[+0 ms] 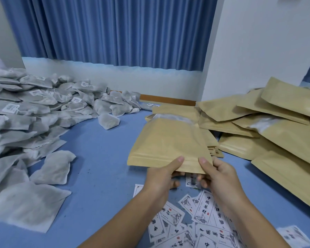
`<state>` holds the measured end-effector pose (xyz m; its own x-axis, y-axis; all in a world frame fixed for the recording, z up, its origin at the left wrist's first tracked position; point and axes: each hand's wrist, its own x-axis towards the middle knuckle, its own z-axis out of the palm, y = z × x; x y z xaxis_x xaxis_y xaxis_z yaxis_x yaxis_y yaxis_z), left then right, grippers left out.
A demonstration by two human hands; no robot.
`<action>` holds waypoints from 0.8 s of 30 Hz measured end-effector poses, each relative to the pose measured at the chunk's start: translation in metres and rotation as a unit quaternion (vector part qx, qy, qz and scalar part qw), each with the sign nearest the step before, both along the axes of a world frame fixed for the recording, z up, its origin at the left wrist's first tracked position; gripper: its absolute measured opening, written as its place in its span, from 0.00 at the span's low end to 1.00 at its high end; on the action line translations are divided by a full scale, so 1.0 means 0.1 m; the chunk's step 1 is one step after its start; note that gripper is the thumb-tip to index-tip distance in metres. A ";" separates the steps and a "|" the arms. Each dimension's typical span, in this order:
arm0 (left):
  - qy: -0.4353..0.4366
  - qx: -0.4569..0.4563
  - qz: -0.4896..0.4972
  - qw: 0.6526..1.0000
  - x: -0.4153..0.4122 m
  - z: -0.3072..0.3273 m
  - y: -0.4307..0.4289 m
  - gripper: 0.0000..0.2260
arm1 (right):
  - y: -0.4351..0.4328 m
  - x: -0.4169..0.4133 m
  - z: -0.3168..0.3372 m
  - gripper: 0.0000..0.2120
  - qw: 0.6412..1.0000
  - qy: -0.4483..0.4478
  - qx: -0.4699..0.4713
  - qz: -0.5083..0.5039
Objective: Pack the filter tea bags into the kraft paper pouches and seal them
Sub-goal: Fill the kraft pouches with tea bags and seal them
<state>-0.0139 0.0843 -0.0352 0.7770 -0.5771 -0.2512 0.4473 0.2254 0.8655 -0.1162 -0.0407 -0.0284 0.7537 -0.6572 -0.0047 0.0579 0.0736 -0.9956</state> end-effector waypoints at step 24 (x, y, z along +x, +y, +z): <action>-0.025 0.014 0.047 0.998 -0.03 0.02 -0.09 0.25 | 0.09 -0.02 0.14 0.09 0.965 -0.113 0.199 -0.131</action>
